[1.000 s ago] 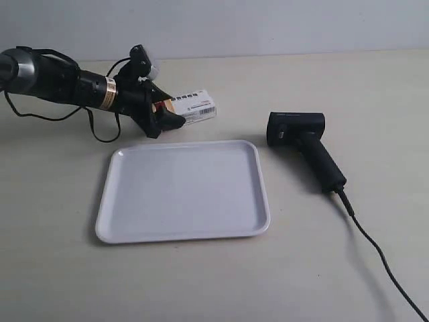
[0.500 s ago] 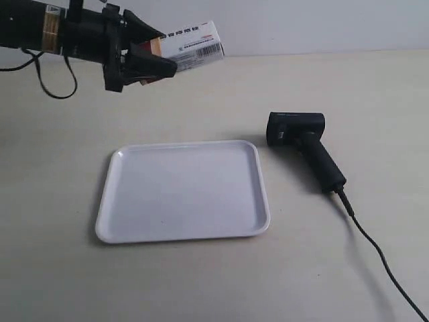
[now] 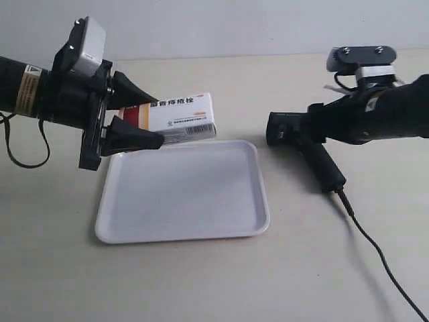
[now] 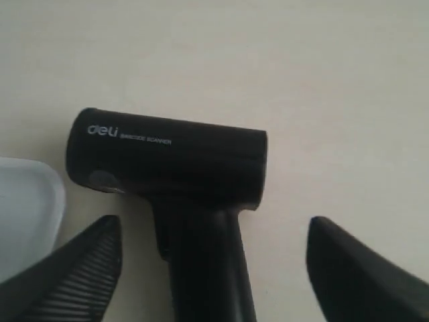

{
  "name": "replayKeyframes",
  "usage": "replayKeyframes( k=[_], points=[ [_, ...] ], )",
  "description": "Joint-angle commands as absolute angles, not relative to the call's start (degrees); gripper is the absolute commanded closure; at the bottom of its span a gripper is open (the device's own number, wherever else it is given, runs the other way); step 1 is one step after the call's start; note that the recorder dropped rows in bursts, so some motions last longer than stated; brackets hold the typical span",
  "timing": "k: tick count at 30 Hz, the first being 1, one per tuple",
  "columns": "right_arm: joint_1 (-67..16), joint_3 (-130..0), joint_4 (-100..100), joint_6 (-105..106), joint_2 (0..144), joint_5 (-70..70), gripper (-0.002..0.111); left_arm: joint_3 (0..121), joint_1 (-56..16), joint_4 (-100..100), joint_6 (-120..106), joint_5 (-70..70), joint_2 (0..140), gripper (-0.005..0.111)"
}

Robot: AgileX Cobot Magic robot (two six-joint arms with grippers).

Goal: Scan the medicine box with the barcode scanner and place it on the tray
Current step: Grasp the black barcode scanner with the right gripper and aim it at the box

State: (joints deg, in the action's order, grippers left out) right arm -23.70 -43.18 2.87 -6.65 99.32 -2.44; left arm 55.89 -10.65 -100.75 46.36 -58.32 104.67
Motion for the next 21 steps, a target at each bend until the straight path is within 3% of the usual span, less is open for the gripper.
replayKeyframes(
  k=[1, 8, 12, 15, 18, 19, 21],
  points=[
    [-24.0, -47.8, 2.4, -1.4, 106.4, 0.0, 0.022, 54.8, -10.8, -99.9, 44.7, -55.8, 104.2, 0.106],
    [-23.8, -52.2, 2.4, 4.8, 112.3, -0.6, 0.021, 54.7, -10.8, -99.9, 43.7, -55.8, 106.0, 0.106],
    [-23.6, -53.6, 2.4, 7.9, 113.8, -1.1, 0.029, 54.7, -10.8, -99.9, 43.7, -55.9, 107.1, 0.106],
    [-23.6, -53.8, 2.4, 9.5, 114.1, -0.6, 0.045, 54.7, -10.8, -99.9, 43.7, -56.0, 107.6, 0.106],
    [-23.6, -53.8, 2.4, 11.9, 112.8, 2.0, 0.066, 54.7, -10.8, -99.9, 43.7, -55.9, 107.6, 0.106],
    [-23.6, -53.8, 2.4, 12.7, 110.9, 4.5, 0.079, 54.7, -10.8, -99.9, 43.7, -55.9, 107.6, 0.106],
    [-23.6, -53.8, 2.4, 14.0, 108.5, 8.0, 0.091, 54.7, -10.8, -99.9, 43.7, -55.9, 107.6, 0.106]
  ],
)
